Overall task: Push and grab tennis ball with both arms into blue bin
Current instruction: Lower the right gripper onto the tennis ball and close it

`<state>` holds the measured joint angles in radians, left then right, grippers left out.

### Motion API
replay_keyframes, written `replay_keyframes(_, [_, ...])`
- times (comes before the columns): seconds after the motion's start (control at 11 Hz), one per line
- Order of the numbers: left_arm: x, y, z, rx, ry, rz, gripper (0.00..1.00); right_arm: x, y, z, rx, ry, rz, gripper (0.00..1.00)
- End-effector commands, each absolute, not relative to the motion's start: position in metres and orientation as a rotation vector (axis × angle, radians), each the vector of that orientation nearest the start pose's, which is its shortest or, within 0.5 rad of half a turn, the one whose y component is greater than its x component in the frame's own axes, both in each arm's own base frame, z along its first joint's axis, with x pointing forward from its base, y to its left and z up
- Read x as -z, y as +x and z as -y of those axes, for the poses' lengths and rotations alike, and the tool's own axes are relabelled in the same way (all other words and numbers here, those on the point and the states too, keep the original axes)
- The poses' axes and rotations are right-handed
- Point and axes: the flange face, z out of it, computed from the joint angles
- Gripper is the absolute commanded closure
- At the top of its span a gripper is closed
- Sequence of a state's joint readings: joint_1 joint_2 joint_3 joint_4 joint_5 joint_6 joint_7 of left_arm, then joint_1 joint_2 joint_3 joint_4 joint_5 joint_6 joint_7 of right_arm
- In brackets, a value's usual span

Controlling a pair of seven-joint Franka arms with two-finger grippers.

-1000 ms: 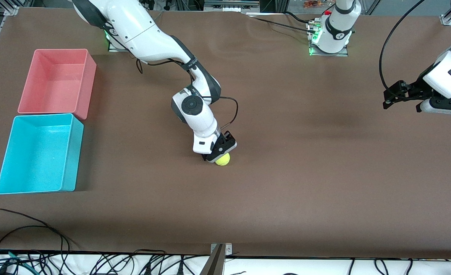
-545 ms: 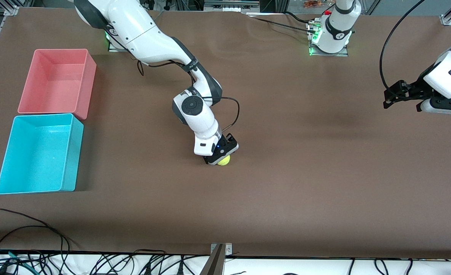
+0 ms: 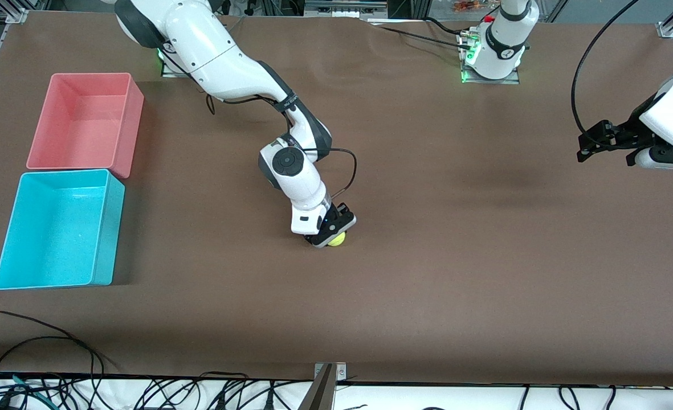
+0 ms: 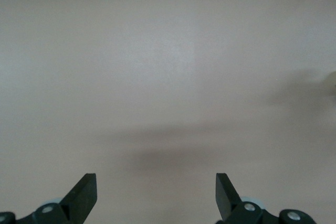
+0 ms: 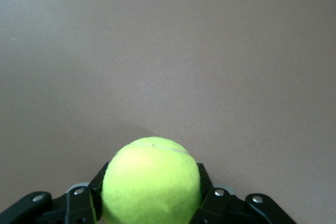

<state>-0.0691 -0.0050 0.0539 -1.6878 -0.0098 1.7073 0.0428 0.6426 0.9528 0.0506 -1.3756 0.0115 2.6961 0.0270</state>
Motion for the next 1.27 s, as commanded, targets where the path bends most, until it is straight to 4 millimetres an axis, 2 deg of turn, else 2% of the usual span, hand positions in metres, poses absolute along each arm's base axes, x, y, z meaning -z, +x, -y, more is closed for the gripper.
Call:
replay_keyframes(0.0, [-0.587,0.556,0.007,0.031,-3.139,-0.111,0.00,-0.183,0.598,-0.478,0.432,-2.814,0.913,0.71])
replay_keyframes(0.09, [-0.587,0.556,0.007,0.031,-3.139,-0.109,0.00,-0.199,0.600,-0.477,0.410,-2.828,0.923,0.71])
replay_keyframes(0.45, [-0.586,0.557,0.006,0.029,-3.139,-0.094,0.00,-0.254,0.619,-0.450,0.268,-2.928,0.910,0.71])
replay_keyframes(0.64, [-0.586,0.557,0.002,0.029,-3.139,-0.087,0.00,-0.290,0.624,-0.429,0.183,-2.980,0.883,0.71])
replay_keyframes(0.82, [-0.585,0.557,0.001,0.026,-3.138,-0.080,0.00,-0.327,0.630,-0.403,0.118,-3.033,0.852,0.71])
replay_keyframes(1.09, [-0.584,0.559,0.001,0.024,-3.140,-0.073,0.00,-0.364,0.626,-0.357,-0.110,-3.127,0.788,0.71])
replay_keyframes(1.18, [-0.584,0.559,0.001,0.024,-3.140,-0.070,0.00,-0.367,0.623,-0.342,-0.226,-3.144,0.798,0.72])
